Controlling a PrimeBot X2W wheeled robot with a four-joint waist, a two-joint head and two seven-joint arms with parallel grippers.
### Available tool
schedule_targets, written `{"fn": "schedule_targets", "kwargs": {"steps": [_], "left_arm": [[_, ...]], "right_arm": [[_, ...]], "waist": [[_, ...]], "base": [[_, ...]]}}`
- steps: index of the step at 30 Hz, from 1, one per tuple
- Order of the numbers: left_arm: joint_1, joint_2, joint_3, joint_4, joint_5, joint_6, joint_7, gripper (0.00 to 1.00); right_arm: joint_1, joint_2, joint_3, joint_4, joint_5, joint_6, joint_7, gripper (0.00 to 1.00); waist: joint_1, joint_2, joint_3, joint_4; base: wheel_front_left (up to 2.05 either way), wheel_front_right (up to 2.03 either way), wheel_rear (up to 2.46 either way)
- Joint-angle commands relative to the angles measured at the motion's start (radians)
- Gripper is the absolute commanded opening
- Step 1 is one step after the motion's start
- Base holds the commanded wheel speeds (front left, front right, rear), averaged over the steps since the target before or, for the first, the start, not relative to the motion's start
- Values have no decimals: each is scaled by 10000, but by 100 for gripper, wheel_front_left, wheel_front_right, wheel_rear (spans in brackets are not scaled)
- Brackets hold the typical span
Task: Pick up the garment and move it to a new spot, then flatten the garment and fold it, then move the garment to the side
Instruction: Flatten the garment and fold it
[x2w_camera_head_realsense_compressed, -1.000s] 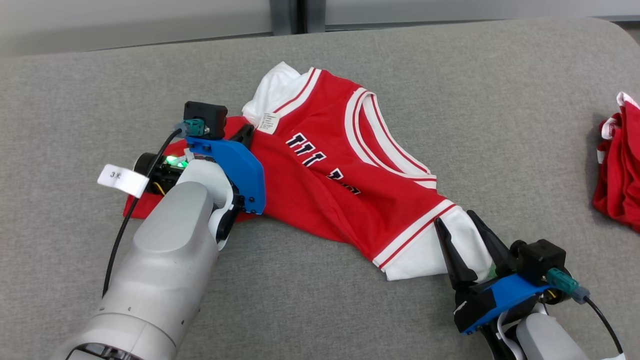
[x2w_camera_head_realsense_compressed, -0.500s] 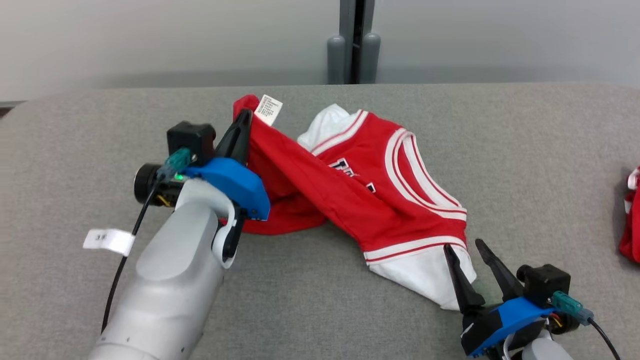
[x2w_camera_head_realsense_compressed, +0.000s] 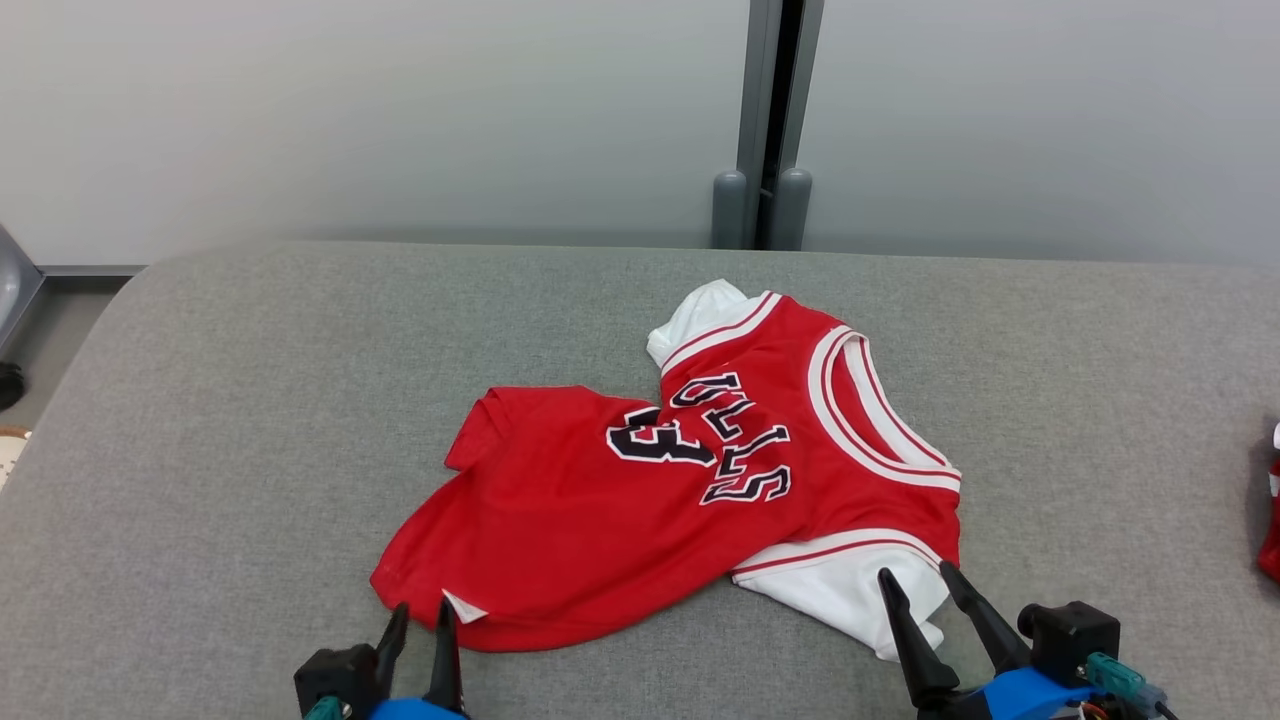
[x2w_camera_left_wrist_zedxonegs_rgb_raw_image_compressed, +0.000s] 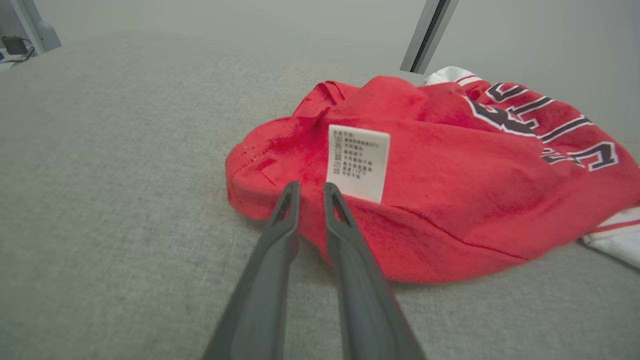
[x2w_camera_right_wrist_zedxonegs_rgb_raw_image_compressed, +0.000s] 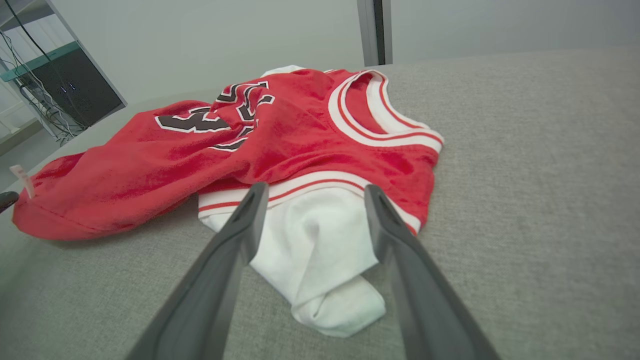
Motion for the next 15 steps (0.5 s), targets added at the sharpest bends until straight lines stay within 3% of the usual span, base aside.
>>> {"fn": "schedule_targets", "kwargs": {"steps": [1,8,15], "left_arm": [[56,-36,182,2,75,61,-43,100],[442,-163,1050,-322,772,194,-43,100],[141,-166,1704,-1068,1772,36,-42,100]], "right_arm": [[82,29,28,1,105,1,-4,100],[223,150,-312,-212,-227,1,-3,100],[428,516,-1421,-1083,-1705,1,-4,100]], "waist": [[2,0,-38,-23],[2,0,-149,-175],[2,0,-206,-505]], "base": [[0,0,0],[0,0,0],[0,0,0]]}}
